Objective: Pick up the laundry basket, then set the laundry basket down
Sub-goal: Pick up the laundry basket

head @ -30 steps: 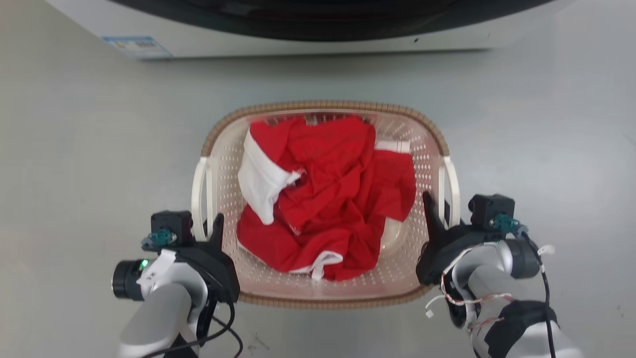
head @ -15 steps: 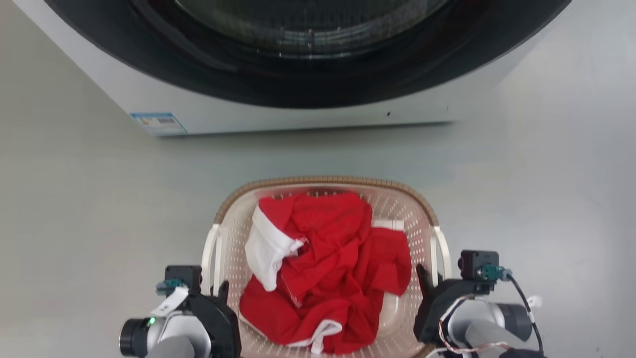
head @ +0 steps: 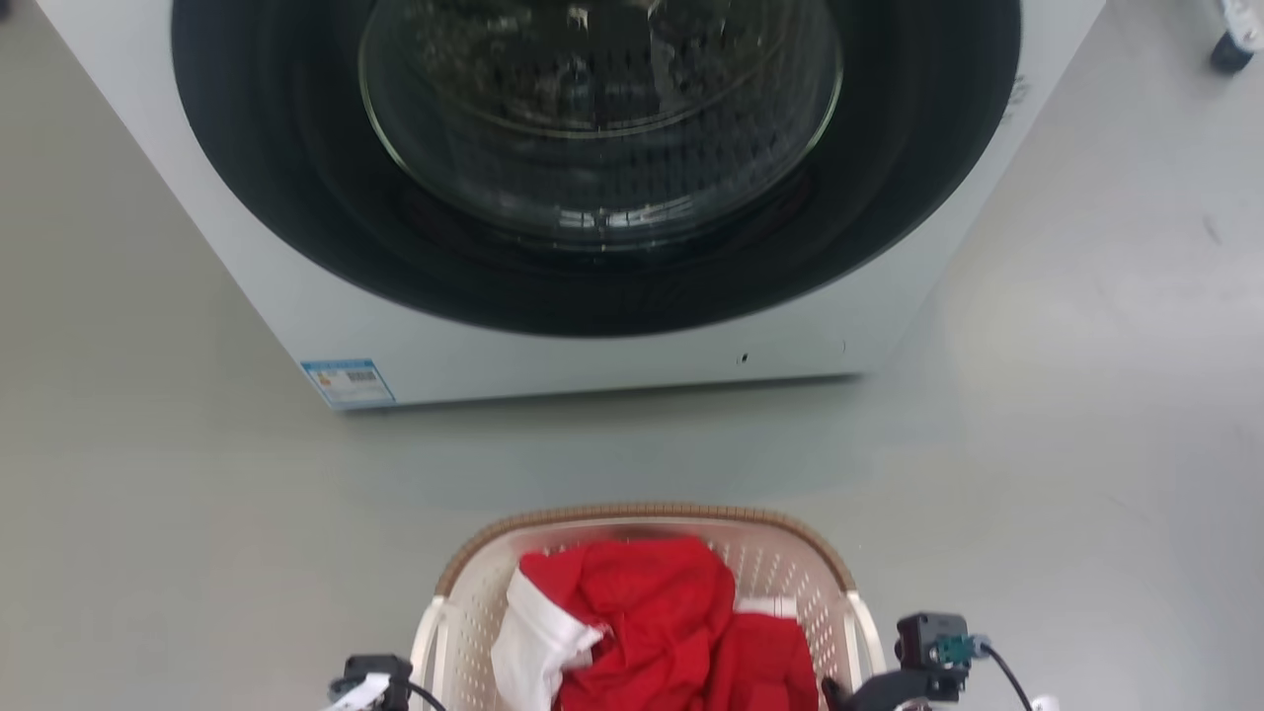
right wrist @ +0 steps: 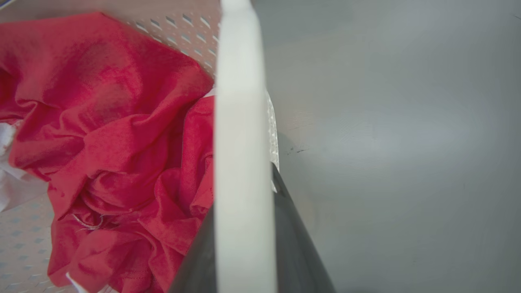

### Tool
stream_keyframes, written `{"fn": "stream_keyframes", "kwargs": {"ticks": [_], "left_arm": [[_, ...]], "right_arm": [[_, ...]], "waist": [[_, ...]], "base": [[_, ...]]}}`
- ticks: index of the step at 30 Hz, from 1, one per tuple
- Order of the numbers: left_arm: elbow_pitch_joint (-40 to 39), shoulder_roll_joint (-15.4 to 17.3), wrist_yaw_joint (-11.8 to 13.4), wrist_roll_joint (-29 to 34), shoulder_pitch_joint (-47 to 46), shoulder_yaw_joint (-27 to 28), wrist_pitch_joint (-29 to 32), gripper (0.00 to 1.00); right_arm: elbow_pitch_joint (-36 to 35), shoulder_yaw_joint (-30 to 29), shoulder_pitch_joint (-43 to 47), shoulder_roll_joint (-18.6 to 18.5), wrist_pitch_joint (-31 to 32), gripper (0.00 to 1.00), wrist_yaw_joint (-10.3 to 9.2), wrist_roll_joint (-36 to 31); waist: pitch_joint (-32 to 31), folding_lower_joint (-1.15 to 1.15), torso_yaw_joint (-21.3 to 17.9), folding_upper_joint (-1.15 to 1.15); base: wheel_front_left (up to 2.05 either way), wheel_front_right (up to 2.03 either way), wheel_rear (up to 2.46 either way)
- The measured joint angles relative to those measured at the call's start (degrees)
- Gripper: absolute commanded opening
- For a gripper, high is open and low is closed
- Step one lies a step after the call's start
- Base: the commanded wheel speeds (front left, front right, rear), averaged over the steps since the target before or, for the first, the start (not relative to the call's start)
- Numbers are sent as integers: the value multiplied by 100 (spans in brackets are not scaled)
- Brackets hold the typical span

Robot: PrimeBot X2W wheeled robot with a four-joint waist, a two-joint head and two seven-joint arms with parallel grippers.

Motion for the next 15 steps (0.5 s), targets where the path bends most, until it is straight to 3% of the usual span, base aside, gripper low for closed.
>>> {"fn": "stream_keyframes", "kwargs": {"ticks": [15], "left_arm": [[-4,20,32,-345,878,-346,369,0]], "right_arm": [[70,404,838,2,428,0,-77,542]], "waist": [[-1176,0,-60,-1]], "base": [[0,0,0]]}}
